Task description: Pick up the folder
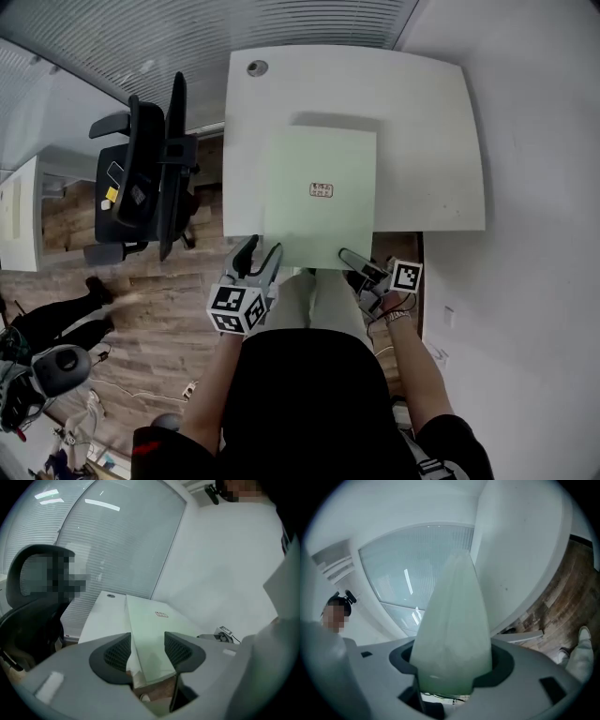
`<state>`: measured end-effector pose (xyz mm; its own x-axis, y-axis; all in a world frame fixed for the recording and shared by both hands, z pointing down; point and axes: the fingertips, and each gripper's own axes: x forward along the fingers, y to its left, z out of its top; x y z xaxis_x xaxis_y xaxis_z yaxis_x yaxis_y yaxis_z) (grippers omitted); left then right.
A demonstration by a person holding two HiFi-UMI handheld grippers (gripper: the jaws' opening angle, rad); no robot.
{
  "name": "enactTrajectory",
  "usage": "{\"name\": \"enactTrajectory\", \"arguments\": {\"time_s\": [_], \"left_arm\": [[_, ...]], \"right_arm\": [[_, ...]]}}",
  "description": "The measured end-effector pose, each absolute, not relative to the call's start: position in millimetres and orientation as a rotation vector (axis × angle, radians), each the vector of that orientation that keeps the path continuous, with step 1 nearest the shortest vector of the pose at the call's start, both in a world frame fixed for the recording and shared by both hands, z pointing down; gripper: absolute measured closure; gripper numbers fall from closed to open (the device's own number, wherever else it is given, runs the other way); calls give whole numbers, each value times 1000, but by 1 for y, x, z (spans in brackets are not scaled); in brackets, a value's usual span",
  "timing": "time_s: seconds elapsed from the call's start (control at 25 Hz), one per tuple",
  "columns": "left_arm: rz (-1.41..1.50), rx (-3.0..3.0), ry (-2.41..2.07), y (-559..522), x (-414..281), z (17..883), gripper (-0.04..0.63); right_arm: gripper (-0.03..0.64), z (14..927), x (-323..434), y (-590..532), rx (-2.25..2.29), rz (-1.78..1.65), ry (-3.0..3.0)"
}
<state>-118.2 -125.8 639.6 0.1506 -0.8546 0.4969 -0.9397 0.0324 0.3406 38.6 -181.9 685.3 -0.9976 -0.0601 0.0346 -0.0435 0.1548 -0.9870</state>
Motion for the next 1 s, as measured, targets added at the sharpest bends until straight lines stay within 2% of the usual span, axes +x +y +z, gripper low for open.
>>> {"name": "enactTrajectory", "arguments": {"time_s": [0.48, 1.0], "left_arm": [[-58, 2106, -1897, -143, -121, 491, 371], [-196, 2230, -1910, -117, -108, 409, 371]], "right_arm": [[316, 566, 15, -202, -136, -1758, 2487], [316, 452, 17, -183, -198, -1556, 2523]]}}
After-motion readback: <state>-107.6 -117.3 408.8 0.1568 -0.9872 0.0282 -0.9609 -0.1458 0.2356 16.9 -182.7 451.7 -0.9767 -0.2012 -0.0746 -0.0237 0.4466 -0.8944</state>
